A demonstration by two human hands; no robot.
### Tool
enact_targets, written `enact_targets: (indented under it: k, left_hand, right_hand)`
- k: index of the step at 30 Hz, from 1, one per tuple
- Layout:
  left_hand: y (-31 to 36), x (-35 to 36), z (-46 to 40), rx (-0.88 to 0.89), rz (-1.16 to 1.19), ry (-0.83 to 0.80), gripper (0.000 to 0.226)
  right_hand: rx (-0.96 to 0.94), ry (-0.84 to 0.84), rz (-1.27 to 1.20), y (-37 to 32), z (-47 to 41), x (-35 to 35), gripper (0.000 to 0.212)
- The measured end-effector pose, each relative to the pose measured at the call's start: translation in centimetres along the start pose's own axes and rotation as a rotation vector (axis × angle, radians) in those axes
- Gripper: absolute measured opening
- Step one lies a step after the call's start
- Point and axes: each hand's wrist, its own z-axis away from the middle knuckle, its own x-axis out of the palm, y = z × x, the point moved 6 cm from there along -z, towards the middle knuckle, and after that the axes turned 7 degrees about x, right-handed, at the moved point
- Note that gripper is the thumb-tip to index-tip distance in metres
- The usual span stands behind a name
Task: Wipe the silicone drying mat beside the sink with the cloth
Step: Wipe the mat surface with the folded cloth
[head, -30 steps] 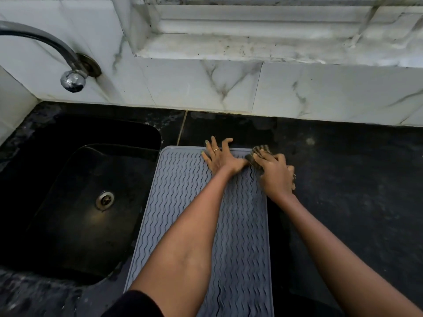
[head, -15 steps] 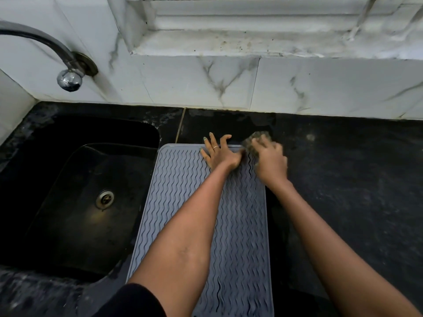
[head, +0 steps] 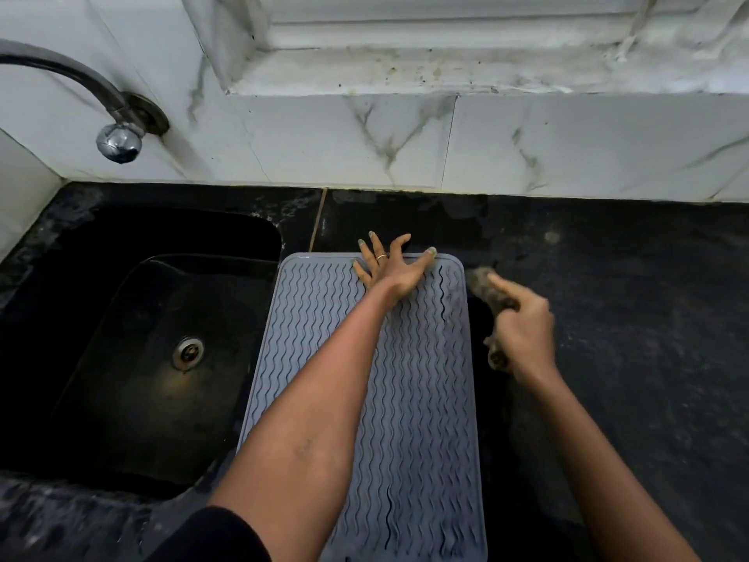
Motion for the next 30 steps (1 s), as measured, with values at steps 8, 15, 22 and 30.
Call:
enact_targets:
  k: [8, 15, 22, 30]
  left_hand:
    - [0.2, 0.7, -0.1, -0.025, -0.197, -0.037, 0.103]
    - [0.1, 0.7, -0.1, -0.009, -0.278, -0.068, 0.087]
    - [0.1, 0.8, -0.1, 0.029, -0.205, -0.068, 0.083]
    - [-0.3, 0.5, 0.3, 0.151, -0.166, -0.265, 0.106]
  right_hand:
    - [-0.250, -0.071, 0.368, -2.2, -2.2, 4.6, 0.071]
    - [-0.468, -0.023, 0.845, 0.3, 0.5, 7.1, 0.068]
    - [-0.411, -0.097, 0.494, 3.1, 6.2, 2.2, 0.062]
    - [-0.009, 0.086, -0.316, 1.0, 3.0, -1.5, 0.063]
